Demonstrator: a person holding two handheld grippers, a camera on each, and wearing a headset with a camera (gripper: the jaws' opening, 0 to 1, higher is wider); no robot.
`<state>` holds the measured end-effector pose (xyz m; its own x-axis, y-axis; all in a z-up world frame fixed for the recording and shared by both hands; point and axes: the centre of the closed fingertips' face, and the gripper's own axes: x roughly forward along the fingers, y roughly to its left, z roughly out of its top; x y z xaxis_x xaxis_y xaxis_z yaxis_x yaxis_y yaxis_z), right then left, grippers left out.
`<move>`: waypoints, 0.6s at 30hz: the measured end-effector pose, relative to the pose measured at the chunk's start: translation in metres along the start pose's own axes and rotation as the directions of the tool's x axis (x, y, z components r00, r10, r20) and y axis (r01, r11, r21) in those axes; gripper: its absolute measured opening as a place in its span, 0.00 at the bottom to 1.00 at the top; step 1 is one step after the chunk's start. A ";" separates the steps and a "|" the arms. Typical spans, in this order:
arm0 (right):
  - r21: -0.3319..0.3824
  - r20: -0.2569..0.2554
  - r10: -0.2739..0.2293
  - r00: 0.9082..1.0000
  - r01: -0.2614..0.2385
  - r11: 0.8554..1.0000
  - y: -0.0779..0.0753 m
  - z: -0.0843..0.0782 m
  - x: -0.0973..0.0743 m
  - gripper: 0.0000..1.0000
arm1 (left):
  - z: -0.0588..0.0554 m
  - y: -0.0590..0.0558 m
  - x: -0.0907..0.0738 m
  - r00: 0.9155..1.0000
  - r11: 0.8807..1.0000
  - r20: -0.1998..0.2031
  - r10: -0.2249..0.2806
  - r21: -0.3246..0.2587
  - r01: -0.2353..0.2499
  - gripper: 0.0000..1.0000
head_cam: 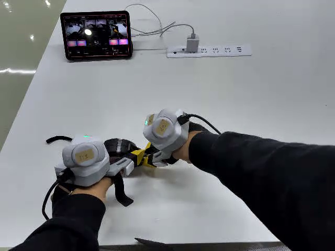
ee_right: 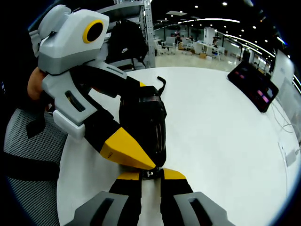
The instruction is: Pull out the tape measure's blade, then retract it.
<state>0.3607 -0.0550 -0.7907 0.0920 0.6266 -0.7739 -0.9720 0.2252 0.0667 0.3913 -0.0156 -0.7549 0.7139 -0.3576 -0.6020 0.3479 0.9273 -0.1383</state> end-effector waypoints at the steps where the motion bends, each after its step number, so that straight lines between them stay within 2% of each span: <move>1: -0.004 -0.002 -0.002 1.000 0.002 1.000 0.000 0.000 0.000 0.11 | 0.000 0.000 0.000 1.000 1.000 0.000 0.000 0.002 0.000 0.59; 9: -0.027 -0.012 -0.003 1.000 0.003 1.000 -0.001 0.000 0.000 0.11 | 0.000 0.000 0.000 1.000 1.000 -0.007 0.000 0.005 0.000 0.60; 13: -0.032 -0.021 -0.018 1.000 0.017 0.999 0.000 0.000 0.000 0.11 | 0.000 0.000 0.000 1.000 1.000 0.005 0.004 0.002 -0.004 0.61; 18: -0.053 -0.049 -0.014 0.999 0.011 0.999 -0.001 0.001 0.001 0.11 | 0.000 0.000 -0.001 1.000 1.000 -0.001 0.005 0.008 -0.005 0.61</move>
<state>0.3622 -0.0538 -0.7910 0.0946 0.5863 -0.8045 -0.9810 0.1923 0.0248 0.3909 -0.0157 -0.7544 0.7152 -0.3530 -0.6032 0.3494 0.9281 -0.1288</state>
